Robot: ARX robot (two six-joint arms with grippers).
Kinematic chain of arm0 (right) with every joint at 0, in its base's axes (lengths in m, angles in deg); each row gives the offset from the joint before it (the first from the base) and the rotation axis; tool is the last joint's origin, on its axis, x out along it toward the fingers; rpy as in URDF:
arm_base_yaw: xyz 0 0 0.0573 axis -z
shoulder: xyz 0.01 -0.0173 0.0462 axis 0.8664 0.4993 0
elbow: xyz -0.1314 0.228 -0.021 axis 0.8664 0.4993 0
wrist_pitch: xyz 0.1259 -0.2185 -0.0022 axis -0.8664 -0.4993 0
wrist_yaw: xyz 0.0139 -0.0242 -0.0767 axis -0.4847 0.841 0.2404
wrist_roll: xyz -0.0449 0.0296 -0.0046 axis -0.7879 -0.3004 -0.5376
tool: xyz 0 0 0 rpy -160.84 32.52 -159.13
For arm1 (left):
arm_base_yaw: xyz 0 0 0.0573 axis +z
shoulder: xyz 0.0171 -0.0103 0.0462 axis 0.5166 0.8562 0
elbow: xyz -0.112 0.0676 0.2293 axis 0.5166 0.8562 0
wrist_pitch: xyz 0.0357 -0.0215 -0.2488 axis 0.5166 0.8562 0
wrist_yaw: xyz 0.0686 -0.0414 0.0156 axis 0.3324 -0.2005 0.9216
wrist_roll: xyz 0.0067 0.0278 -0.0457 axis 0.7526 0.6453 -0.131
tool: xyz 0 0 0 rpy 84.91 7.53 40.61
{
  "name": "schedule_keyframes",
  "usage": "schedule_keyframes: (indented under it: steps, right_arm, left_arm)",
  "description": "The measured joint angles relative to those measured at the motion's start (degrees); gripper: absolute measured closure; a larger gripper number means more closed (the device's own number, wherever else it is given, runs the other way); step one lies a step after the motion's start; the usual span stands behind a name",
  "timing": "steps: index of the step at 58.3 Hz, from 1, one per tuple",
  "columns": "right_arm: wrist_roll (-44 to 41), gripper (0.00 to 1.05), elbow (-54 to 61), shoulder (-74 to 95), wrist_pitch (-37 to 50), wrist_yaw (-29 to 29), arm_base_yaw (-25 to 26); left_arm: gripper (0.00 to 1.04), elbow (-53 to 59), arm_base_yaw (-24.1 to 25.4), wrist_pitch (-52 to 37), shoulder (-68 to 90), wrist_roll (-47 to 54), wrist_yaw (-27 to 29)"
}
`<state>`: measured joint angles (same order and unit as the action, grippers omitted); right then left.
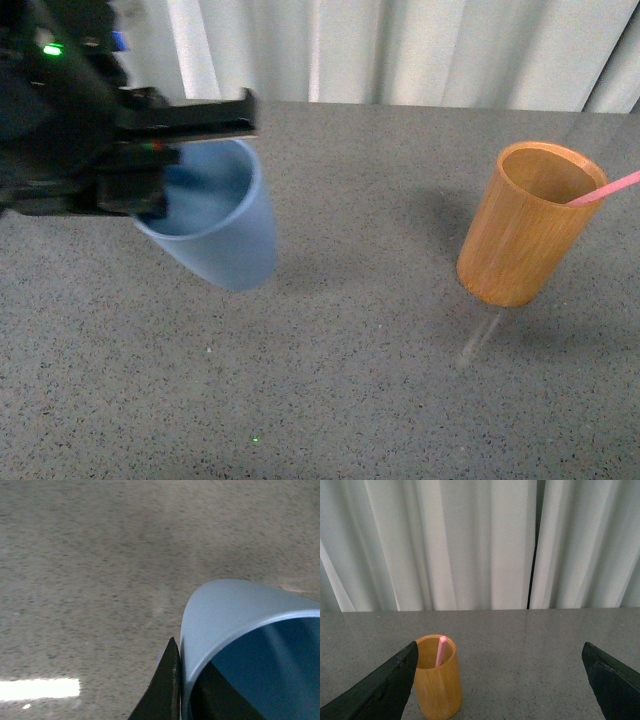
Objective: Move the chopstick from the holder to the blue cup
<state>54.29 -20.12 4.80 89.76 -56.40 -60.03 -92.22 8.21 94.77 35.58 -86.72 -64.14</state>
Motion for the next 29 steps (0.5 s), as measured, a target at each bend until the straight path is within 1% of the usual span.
schedule_keyframes:
  steps: [6,12,21,29]
  right_arm:
    - [0.00,0.10,0.00,0.00,0.00,0.00,0.00]
    - [0.00,0.10,0.00,0.00,0.00,0.00,0.00]
    - [0.00,0.10,0.00,0.00,0.00,0.00,0.00]
    - [0.00,0.10,0.00,0.00,0.00,0.00,0.00]
  left_arm:
    - [1.01,-2.84,-4.39,-0.11,4.11,-2.69,0.42]
    - [1.01,-5.33,-7.32,-0.13,8.57,-5.14,1.77]
    - [1.01,-6.80,-9.33,-0.31,12.81,-6.88,3.45]
    - [1.01,-7.26,-9.92,-0.63,14.45,-8.28,4.22]
